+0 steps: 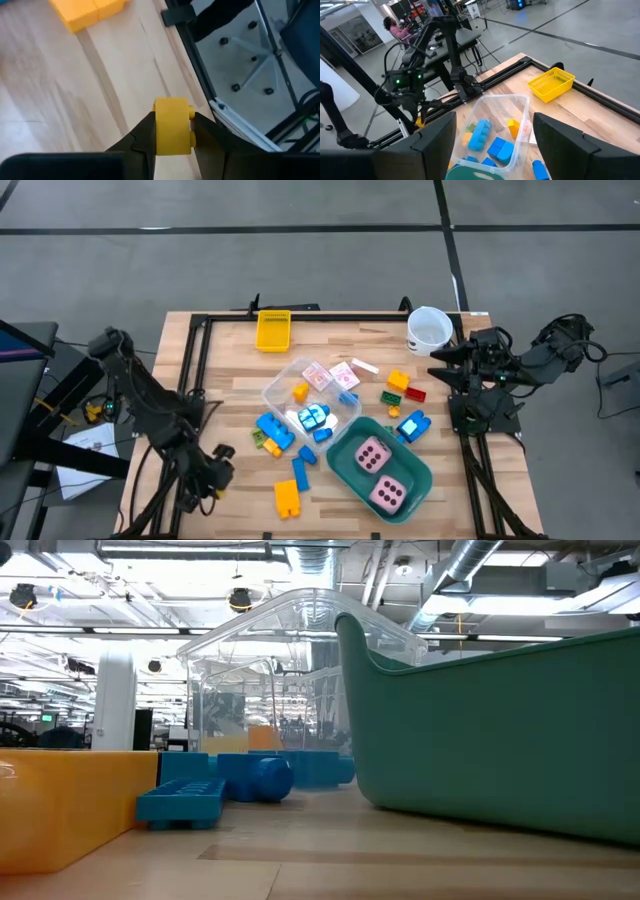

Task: Pick & Place Toys
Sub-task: Put the yellow game piece into the transparent bin

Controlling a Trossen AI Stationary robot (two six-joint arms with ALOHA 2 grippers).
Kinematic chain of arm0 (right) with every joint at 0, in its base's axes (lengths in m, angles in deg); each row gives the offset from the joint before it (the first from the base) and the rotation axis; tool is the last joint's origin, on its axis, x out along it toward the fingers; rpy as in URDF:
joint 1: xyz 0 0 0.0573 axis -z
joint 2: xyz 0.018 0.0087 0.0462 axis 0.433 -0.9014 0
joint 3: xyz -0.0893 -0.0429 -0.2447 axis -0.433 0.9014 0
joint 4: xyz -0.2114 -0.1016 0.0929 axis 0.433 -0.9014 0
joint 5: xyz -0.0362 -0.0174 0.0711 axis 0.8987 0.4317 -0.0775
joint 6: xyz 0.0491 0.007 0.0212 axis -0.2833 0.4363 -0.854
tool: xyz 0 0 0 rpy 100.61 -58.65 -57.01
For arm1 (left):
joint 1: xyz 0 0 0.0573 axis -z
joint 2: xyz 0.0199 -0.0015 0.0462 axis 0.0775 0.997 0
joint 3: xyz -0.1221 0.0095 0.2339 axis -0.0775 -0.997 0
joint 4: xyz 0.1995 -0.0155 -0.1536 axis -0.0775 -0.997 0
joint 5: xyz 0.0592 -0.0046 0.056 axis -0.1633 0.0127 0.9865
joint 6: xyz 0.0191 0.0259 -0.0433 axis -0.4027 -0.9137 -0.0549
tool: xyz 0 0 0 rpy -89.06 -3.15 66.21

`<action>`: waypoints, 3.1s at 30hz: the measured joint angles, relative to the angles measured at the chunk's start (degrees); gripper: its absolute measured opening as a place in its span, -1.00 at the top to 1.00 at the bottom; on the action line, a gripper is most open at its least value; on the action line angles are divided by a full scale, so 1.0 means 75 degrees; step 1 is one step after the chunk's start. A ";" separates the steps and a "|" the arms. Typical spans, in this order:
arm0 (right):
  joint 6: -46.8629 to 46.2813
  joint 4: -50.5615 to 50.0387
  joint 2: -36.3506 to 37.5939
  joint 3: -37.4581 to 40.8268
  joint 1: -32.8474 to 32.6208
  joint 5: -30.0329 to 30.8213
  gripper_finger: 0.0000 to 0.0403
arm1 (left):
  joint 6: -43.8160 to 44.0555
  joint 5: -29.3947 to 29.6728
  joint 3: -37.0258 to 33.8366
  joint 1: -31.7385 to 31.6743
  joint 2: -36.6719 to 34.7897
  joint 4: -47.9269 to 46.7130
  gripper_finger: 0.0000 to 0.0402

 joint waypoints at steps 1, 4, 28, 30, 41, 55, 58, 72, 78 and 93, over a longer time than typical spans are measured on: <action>0.0000 -0.0016 -0.0003 0.0000 0.0003 0.0000 -0.26 | 0.0001 0.0004 0.0002 -0.0056 -0.0050 0.0009 0.53; 0.0003 -0.0079 -0.0009 0.0000 0.0003 -0.0001 -0.26 | -0.0183 -0.0002 0.0001 -0.0353 0.0050 0.0138 0.53; 0.0356 0.0067 0.0006 0.0000 0.0003 0.0019 -0.26 | -0.5949 0.1640 0.4189 -0.6020 0.2428 0.4447 0.53; 0.0390 0.0070 0.0006 0.0000 0.0006 0.0037 -0.26 | -0.6160 0.2068 0.4651 -0.6317 0.2580 0.4395 0.53; 0.0396 0.0076 0.0009 0.0000 0.0009 0.0087 -0.26 | -0.4128 0.3845 0.5350 -0.6923 0.3012 0.1454 0.53; 0.0402 0.0076 0.0009 0.0000 0.0009 0.0093 -0.26 | 0.0137 0.3817 0.4273 -0.5527 0.3013 -0.0973 0.53; 0.0423 0.0068 0.0009 0.0000 0.0009 0.0093 -0.26 | 0.0922 0.3856 0.4051 -0.5589 0.3010 -0.0981 0.53; 0.0423 0.0017 0.0009 0.0000 0.0009 0.0146 -0.26 | 0.2011 0.4025 0.3213 -0.6300 0.3010 -0.0999 0.53; 0.0423 0.0013 0.0009 0.0000 0.0009 0.0220 -0.26 | 0.2009 0.4121 0.3202 -0.6378 0.3011 -0.1003 0.53; 0.0542 0.0009 0.0009 0.0000 0.0006 0.0233 -0.26 | 0.2007 0.4689 0.3202 -0.6378 0.3010 -0.0807 0.41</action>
